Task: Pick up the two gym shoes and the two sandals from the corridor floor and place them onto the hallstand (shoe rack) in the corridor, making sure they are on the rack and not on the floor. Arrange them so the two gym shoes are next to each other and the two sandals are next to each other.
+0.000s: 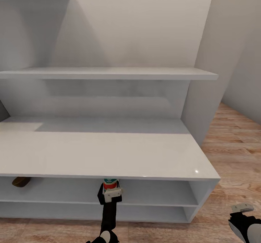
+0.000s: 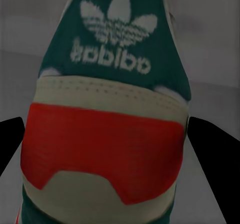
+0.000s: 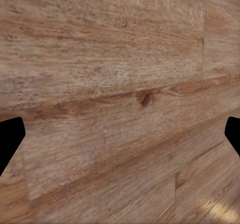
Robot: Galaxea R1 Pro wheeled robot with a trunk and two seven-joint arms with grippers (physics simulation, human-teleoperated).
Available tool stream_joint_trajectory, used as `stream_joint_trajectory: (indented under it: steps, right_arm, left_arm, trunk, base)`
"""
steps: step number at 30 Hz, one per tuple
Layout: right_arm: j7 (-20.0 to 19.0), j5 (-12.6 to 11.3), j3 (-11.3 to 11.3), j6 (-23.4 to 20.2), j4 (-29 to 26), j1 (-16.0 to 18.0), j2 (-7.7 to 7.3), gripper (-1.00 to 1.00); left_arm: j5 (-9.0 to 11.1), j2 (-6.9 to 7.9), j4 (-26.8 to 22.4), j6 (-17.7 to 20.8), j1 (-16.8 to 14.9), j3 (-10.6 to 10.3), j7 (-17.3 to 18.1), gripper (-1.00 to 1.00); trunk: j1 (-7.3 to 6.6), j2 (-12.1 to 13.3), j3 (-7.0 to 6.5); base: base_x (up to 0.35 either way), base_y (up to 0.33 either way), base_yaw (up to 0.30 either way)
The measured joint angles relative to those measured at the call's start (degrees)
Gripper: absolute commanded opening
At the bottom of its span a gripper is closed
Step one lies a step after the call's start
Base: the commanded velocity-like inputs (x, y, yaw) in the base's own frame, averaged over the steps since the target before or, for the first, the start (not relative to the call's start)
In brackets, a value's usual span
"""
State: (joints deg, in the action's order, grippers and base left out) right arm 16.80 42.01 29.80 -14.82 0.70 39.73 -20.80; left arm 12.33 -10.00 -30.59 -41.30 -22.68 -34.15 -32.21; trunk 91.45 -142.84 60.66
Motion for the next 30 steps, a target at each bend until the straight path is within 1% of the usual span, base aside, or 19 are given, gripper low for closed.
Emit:
stream_joint_trajectory:
  steps: [6, 30]
  right_arm:
    - [0.1, 0.0, 0.0, 0.0, 0.0, 0.0, 0.36, 1.0]
    - [0.1, 0.0, 0.0, 0.0, 0.0, 0.0, 0.56, 1.0]
  left_arm:
    - [0.0, 0.0, 0.0, 0.0, 0.0, 0.0, 0.0, -1.0]
    - [0.0, 0.0, -0.1, 0.0, 0.0, 0.0, 0.0, -1.0]
  trunk:
    - [0.0, 0.0, 0.0]
    - [0.0, 0.0, 0.0]
  base:
    - [0.0, 0.0, 0.0]
    - [0.0, 0.0, 0.0]
